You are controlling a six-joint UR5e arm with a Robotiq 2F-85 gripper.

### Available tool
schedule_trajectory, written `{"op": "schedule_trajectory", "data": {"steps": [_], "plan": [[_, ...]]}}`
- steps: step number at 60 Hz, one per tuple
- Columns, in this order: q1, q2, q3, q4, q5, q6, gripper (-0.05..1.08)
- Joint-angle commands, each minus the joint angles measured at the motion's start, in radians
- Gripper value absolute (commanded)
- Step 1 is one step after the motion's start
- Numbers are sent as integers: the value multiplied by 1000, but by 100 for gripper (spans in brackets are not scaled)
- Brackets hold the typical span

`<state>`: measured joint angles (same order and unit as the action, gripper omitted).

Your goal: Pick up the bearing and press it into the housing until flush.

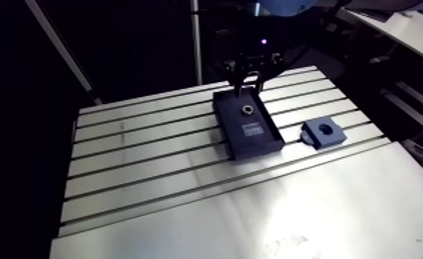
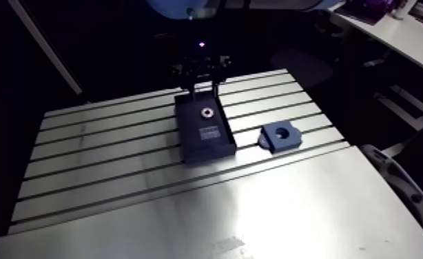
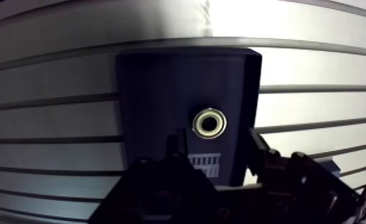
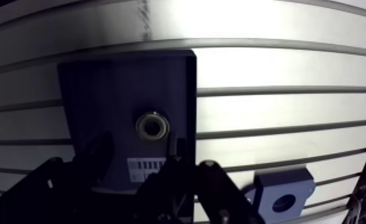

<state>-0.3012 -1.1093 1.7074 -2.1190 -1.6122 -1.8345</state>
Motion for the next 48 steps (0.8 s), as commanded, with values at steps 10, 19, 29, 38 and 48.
{"op": "schedule_trajectory", "data": {"steps": [10,19,29,38,48], "plan": [[-6,10,7,-6,2,-4,42],[-6,10,17,-9,2,-6,42],[-6,10,22,-20,1,-6,42],[-6,11,28,-26,1,-6,42],[-6,12,36,-40,1,-6,43]]}}
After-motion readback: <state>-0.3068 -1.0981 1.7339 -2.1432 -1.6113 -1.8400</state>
